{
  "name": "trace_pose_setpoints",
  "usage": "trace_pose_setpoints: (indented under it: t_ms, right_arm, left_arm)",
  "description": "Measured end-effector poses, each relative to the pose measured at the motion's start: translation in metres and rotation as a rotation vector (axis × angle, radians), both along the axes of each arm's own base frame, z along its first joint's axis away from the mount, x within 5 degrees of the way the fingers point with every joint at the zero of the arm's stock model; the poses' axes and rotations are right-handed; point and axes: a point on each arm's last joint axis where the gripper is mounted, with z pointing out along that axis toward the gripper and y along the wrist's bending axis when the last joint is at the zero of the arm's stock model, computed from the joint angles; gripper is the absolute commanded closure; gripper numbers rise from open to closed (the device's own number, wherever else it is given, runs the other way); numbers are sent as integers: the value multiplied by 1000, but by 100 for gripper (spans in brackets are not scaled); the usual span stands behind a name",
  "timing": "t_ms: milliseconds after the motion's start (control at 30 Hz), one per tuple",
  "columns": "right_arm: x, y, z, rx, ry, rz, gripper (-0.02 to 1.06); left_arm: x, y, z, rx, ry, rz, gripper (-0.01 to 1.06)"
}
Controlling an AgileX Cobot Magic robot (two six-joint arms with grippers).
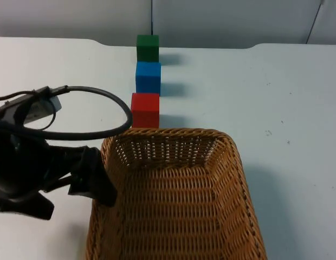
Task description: Pick up the basket with the left hand and place the blue cube into the basket with the right hand.
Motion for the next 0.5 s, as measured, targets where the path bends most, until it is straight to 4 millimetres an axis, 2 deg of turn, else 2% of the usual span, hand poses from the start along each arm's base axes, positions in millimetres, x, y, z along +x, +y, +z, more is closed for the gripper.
trace_pose_setpoints:
  t_ms: [367,500]
  right_arm:
    - [0,0,0,-1,0,-1,0]
    - [0,0,0,-1,0,-1,0]
  left_arm:
    - [-11,-1,-8,5,0,26,1]
    - [-19,-11,-11,32,-9,6,1]
